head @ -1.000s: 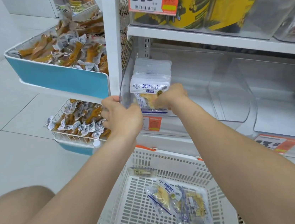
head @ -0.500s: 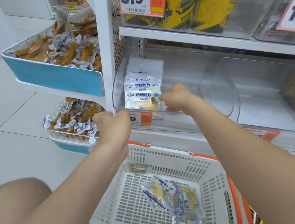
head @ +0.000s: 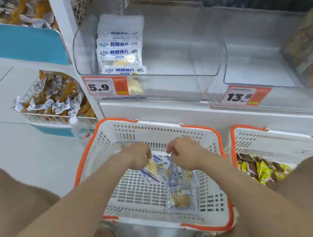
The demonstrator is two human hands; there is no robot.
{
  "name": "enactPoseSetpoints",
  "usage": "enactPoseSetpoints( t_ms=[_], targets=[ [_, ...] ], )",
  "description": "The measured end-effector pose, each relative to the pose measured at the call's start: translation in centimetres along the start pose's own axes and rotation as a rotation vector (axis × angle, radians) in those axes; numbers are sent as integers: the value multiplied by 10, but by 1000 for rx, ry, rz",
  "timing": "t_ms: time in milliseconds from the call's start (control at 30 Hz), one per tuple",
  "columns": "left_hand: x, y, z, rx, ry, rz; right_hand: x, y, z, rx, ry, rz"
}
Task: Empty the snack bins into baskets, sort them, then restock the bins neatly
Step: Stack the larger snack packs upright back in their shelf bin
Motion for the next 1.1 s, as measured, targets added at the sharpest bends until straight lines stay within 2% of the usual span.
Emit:
enactPoseSetpoints(
  t_ms=[133,233,300,367,500,633,700,833,967,1100],
  targets=[
    [-39,70,-14,-90,-5,-71,-9,67,67,36,262,-159],
    [-62,109,-23,-196,18,-106,-7,114,91,115,340,-280],
    [-78,123,-29,-304,37,-85,-9,140,100,93,362,-273],
    [-94,130,-37,-387,67,-28,-18,163,104,71,299,-227],
    [-116,138,-42,-400,78,-45,-30,201,96,224,48,-327],
    [-127,150,-40,-409,7,62,-36,203,89,438,13,-338],
    [-129,158,-46,-382,-52,88,-41,196,88,453,21,-336],
    [-126,162,-62,-212,-159,127,-52,171,92,239,115,-227],
    [-121,160,-68,11,-225,153,-54,149,103,-364,302,-37],
    [-111,149,-75,130,-306,240,-48,121,99,-775,426,275]
  ],
)
Point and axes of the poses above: each hand's wrist, its own x-axis away from the middle knuckle, its own y-axis out of the palm, z = x × y, the point moved 2 cm from there along -x, towards the middle knuckle, and after that the axes turned 1 degree about -z, right-handed, at the moved point
